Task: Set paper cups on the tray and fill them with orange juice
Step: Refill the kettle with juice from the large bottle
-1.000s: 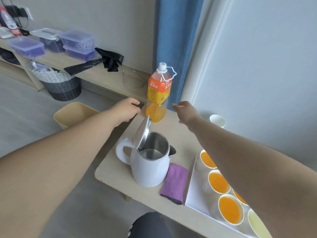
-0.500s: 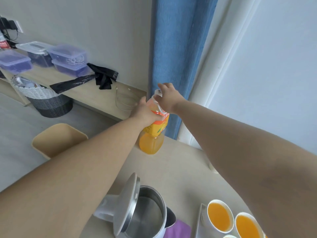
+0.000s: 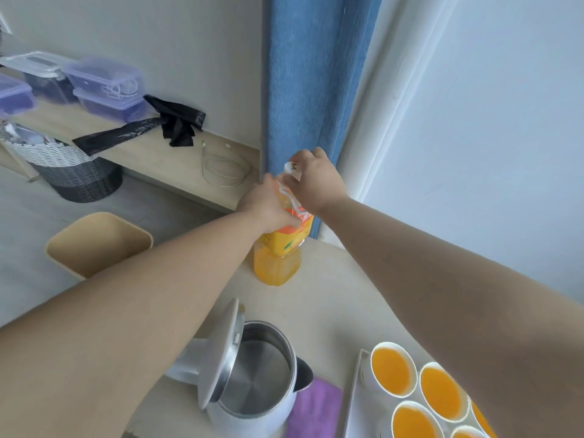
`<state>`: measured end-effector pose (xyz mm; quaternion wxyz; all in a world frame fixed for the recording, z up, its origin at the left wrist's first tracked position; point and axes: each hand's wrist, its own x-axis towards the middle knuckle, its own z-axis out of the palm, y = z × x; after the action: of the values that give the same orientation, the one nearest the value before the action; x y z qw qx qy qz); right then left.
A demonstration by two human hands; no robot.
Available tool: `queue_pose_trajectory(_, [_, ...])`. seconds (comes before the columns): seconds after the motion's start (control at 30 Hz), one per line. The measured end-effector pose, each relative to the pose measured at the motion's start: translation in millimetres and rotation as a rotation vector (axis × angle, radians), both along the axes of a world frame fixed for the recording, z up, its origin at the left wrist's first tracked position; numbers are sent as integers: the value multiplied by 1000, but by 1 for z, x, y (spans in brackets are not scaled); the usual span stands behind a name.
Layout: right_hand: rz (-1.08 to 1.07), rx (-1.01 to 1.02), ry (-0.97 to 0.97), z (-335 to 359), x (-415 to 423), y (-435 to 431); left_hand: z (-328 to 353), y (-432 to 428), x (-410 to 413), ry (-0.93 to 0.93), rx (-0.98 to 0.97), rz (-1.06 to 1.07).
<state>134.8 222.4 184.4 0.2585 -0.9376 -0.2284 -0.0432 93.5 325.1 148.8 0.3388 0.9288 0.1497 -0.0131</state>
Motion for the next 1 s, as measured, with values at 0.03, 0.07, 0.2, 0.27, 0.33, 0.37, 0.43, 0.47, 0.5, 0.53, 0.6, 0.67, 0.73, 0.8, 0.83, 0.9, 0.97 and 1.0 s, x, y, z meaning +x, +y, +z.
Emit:
queue_pose_trajectory(0.03, [-3,-9,-7,0,-6,-5,4,-2,-4,26,7,-37])
queue_pose_trajectory(0.07, [-10,-25,-17,2,-16,-14,9,-8,-11,56,15,-69])
queue_pose_trajectory(0.2, [-84,-118,-16,9,-44,-39,24,-35,-35,191,69,-158])
queue_pose_trajectory(0.27, [-137,-183,-16,14,-57,-51,26,-49,-48,219,82,-165])
queue_pose_trajectory(0.33, [-171,-280,-35,17,-67,-59,26,-61,-62,236,65,-145])
queue_pose_trajectory(0.37, [-178,-334,-48,19,-73,-64,25,-69,-68,240,68,-128])
queue_pose_trajectory(0.43, [-185,-422,-57,22,-82,-67,22,-80,-78,245,68,-76])
queue_pose_trajectory(0.47, [-188,-462,-65,25,-86,-68,21,-84,-83,240,49,-53])
queue_pose_trajectory(0.5, [-188,-503,-75,25,-92,-71,19,-88,-89,232,31,-31])
queue_pose_trajectory(0.53, [-190,-543,-87,27,-96,-72,17,-91,-94,220,14,-6])
queue_pose_trajectory(0.6, [-192,-593,-104,26,-104,-75,13,-96,-106,187,-8,43])
queue_pose_trajectory(0.67, [-184,-597,-95,25,-109,-77,7,-100,-114,136,-27,87])
queue_pose_trajectory(0.73, [-149,-576,-65,24,-111,-76,3,-103,-120,88,-48,119])
queue_pose_trajectory(0.8, [-115,-568,-36,24,-112,-77,1,-103,-121,75,-52,130])
queue_pose_trajectory(0.83, [-100,-564,-33,23,-111,-79,0,-103,-121,75,-49,128])
queue_pose_trajectory(0.9, [-65,-569,-38,24,-108,-81,-3,-103,-120,69,-49,120])
queue_pose_trajectory(0.97, [5,-605,-46,27,-105,-83,-5,-102,-119,54,-57,114])
queue_pose_trajectory(1.0, [56,-628,-59,29,-103,-84,-5,-101,-120,50,-58,111])
